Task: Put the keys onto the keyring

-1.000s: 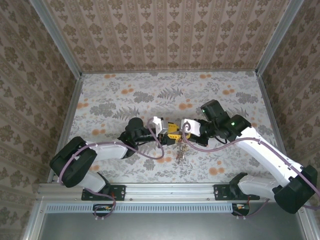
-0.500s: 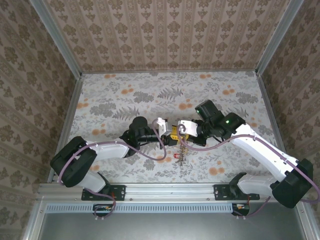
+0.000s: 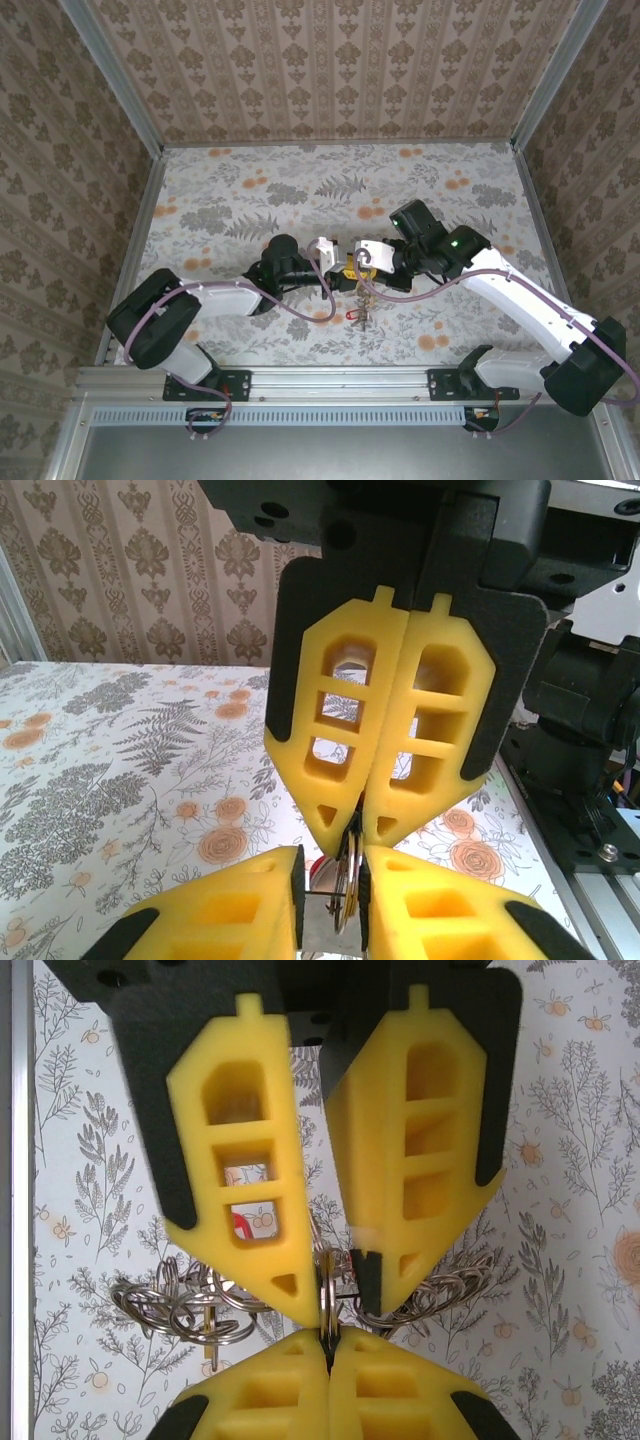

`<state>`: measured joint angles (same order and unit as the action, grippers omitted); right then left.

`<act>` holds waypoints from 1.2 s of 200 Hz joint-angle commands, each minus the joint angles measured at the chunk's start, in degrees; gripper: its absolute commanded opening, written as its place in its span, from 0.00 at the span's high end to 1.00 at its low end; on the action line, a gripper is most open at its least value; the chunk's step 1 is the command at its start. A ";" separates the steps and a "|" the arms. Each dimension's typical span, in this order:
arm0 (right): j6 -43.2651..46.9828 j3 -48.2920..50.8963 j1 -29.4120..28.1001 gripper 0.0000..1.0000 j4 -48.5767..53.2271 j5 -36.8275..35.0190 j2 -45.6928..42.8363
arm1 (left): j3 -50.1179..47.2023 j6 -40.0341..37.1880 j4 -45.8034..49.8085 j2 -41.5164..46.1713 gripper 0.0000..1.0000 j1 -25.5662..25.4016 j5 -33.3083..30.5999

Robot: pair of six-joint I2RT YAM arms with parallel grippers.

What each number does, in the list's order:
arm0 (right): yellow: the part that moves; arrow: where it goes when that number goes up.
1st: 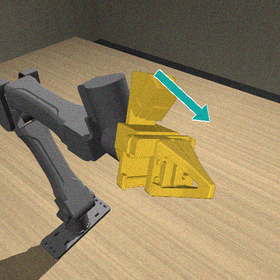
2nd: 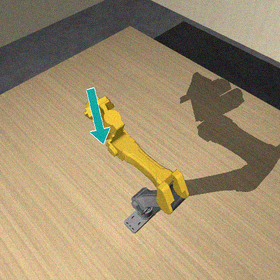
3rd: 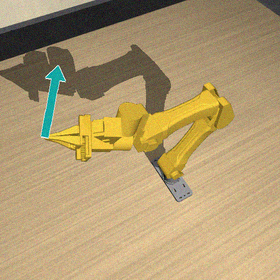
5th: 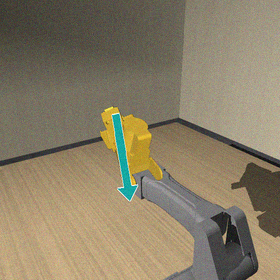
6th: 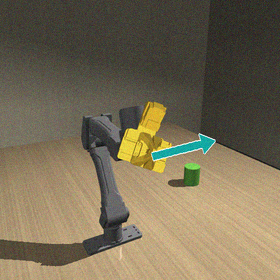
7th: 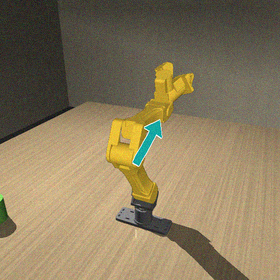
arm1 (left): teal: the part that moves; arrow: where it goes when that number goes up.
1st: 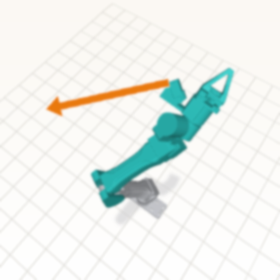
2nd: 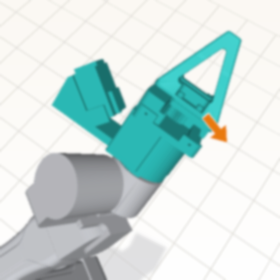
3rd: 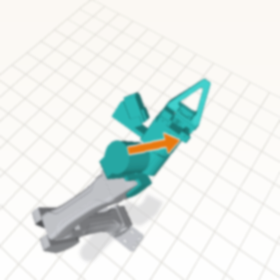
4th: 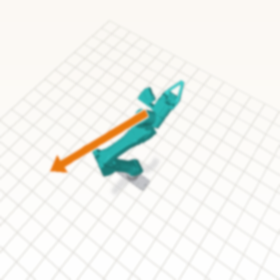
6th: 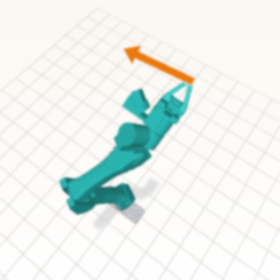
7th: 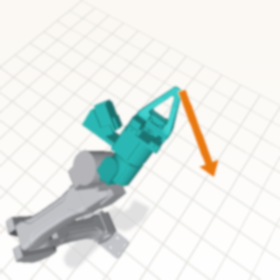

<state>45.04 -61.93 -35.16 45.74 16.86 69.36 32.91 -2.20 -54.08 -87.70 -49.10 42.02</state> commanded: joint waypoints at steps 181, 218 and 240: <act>-3.12 7.52 6.24 0.70 -6.57 14.42 -6.84 | -1.20 0.02 -9.19 0.79 1.00 1.38 7.69; -3.76 6.12 6.23 0.89 -5.92 14.49 -3.77 | -1.00 0.02 -10.25 0.86 1.00 1.46 8.08; -4.58 6.85 6.24 1.00 -6.52 15.31 -2.88 | -1.33 0.56 -11.86 0.88 1.00 1.40 7.73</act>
<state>41.32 -54.65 -29.12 39.40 29.78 65.45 30.79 -2.33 -59.90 -88.14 -47.90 48.01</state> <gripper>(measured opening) 0.062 0.044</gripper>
